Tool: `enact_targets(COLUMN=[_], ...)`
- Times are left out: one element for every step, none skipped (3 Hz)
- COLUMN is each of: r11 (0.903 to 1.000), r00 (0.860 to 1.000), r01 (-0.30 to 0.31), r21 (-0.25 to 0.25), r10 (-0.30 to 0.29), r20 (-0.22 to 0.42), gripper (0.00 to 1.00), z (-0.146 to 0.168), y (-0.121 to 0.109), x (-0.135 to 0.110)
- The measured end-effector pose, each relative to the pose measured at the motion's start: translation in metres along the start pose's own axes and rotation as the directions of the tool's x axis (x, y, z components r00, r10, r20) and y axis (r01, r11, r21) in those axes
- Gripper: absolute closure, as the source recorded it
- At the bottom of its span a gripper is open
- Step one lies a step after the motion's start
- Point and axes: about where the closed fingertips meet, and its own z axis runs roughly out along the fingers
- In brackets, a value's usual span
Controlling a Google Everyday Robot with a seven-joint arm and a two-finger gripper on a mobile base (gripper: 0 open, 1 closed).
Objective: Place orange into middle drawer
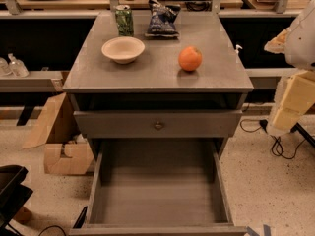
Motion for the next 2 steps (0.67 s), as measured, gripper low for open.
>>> enact_targets(r11=[1.0,0.9997], r00=[1.0,0.998], r01=[0.0,-0.014], r21=[0.0,0.021], r10=[0.0,0.013], r20=[0.0,0.055], gripper=[0.0,0.0], z=[0.0,0.007], y=[0.0,-0.013], x=[0.0,-0.003])
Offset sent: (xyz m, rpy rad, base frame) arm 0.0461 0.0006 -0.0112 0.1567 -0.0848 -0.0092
